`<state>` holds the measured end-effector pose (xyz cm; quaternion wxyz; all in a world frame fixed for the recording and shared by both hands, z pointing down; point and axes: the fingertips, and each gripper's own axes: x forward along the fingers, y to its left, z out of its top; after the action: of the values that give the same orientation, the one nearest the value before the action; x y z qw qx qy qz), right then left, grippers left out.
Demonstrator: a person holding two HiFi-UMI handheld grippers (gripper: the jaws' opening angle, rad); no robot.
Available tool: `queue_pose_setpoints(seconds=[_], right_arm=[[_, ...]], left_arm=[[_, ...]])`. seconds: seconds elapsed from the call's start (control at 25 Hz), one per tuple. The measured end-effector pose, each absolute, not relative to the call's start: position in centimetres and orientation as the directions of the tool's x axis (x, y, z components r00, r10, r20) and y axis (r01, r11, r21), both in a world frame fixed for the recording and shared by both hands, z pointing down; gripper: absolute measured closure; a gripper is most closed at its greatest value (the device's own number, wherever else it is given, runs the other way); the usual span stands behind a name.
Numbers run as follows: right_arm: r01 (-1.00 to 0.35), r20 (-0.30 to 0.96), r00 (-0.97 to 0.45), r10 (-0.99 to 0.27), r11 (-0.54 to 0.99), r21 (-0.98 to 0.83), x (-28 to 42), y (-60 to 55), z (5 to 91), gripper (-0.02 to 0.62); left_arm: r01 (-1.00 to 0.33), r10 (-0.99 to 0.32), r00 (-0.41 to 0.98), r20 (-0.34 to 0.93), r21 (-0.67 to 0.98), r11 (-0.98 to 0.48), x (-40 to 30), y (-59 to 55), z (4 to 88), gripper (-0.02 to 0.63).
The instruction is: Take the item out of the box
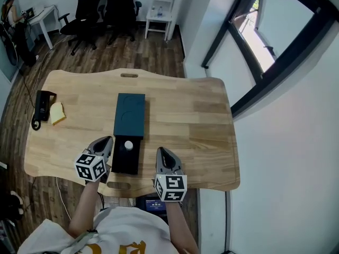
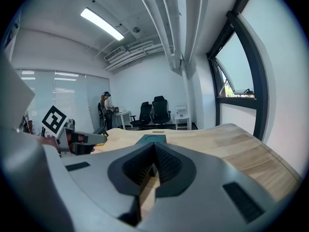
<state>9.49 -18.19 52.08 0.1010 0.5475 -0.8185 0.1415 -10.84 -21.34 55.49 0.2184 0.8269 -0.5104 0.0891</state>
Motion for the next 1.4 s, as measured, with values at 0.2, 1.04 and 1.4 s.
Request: queue_pose_setpoints(seconds=[0.2,1.04,1.4], right_arm=[[-0.932,0.330,-0.362,-0.872,0.338,-0.132,10.1,-18.7,53.0,0.589],[-0.925,0.442,-0.381,-0.812,0.334,-0.183,10.4,-20.4,60.0,0.589],[-0.928,0.476,-0.371,-0.797,0.312,-0.202,11.4,-21.3,61.8,0.589]], left_arm=[[-0.891,-0.792,0.452,0.411,0.255,-0.377,-11.2,-21.9,57.0,0.606],[-0.831,-0.592,0.535,0.603,0.248,-0.497,-7.5,-20.8,65.2,0.461],[-0.787,-0.512,0.525,0.680,0.159,-0.597,-4.9,-21.2,67.6,0.356]])
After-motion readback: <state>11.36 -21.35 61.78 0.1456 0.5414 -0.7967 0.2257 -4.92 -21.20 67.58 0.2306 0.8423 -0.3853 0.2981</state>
